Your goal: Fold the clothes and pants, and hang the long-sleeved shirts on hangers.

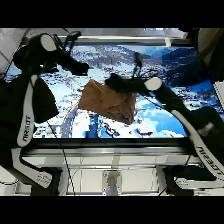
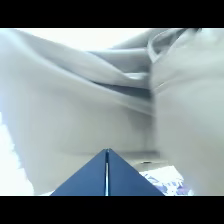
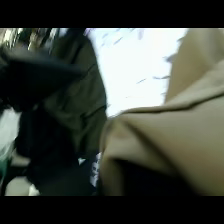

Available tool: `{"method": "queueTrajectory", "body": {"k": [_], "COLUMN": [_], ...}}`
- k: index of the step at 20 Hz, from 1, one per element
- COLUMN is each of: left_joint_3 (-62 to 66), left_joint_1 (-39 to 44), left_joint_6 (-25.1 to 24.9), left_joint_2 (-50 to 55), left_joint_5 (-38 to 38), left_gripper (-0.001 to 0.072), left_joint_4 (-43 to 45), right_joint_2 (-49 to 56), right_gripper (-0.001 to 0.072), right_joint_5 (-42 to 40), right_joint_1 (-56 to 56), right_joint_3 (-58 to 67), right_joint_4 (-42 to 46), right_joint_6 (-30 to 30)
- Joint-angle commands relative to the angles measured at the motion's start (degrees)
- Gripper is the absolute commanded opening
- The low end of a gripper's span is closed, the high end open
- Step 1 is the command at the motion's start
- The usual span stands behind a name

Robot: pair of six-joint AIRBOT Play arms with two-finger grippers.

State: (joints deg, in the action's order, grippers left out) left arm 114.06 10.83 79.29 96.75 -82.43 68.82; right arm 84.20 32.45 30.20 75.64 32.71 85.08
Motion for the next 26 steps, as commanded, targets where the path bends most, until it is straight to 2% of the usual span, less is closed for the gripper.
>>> {"method": "queueTrajectory", "body": {"k": [1, 4, 6, 8, 11, 12, 13, 14, 15, 16, 17, 18, 19, 21, 26], "left_joint_3": [0.0, 0.0, 0.0, 0.0, 0.0, 0.0, 0.0, 0.0, 0.0, 0.0, 0.0, 0.0, 0.0, 0.0, 0.0], "left_joint_1": [-4.1, -4.4, -4.4, -4.4, -4.4, -4.4, -4.4, -4.4, -4.4, -4.4, -4.4, -4.4, -4.4, -4.4, -4.4], "left_joint_6": [-0.1, -0.3, -0.4, -0.7, -1.0, -0.9, -0.9, -0.9, -0.9, -0.9, -0.9, -0.9, -0.8, -0.8, -0.7], "left_joint_2": [-3.3, -3.5, -3.5, -3.5, -3.5, -3.5, -3.5, -3.5, -3.5, -3.5, -3.5, -3.5, -3.5, -3.5, -3.5], "left_joint_5": [-2.0, -3.0, -3.0, -3.2, -3.4, -3.4, -3.4, -3.4, -3.4, -3.4, -3.4, -3.4, -3.6, -3.8, -3.8], "left_gripper": [0.0011, 0.0011, 0.0011, 0.0011, 0.0011, 0.0011, 0.0011, 0.0011, 0.0011, 0.0011, 0.0011, 0.0011, 0.0011, 0.0011, 0.0011], "left_joint_4": [0.6, 0.6, 0.6, 0.6, 0.6, 0.6, 0.6, 0.6, 0.6, 0.6, 0.5, 0.2, 0.0, -0.1, -0.1], "right_joint_2": [9.1, 9.2, 6.8, 3.1, -3.2, -5.9, -9.4, -12.7, -15.9, -17.5, -17.0, -15.3, -12.7, -7.1, 6.6], "right_gripper": [0.0573, 0.0569, 0.0553, 0.0553, 0.0554, 0.0554, 0.0555, 0.0556, 0.0557, 0.0565, 0.0625, 0.0702, 0.0701, 0.0703, 0.0703], "right_joint_5": [-5.1, -4.0, 2.2, 14.0, 39.3, 43.0, 41.4, 34.9, 24.5, 14.1, 8.3, 6.5, 7.3, 8.2, 10.3], "right_joint_1": [8.2, 7.8, 3.6, -3.5, -14.7, -17.2, -19.3, -21.0, -22.4, -23.9, -25.7, -27.8, -29.6, -30.4, -27.3], "right_joint_3": [10.1, 14.8, 15.6, 15.6, 13.6, 9.7, 3.7, -3.2, -11.1, -18.6, -24.0, -27.8, -29.8, -30.0, -23.5], "right_joint_4": [0.7, 5.2, 10.8, 18.3, 39.2, 42.7, 43.6, 42.9, 40.2, 34.2, 25.5, 16.4, 8.2, -1.0, -4.0], "right_joint_6": [1.0, 0.8, 1.0, 3.2, 10.4, 10.4, 10.4, 10.5, 11.6, 12.6, 11.2, 6.2, -1.4, -10.0, -11.8]}}
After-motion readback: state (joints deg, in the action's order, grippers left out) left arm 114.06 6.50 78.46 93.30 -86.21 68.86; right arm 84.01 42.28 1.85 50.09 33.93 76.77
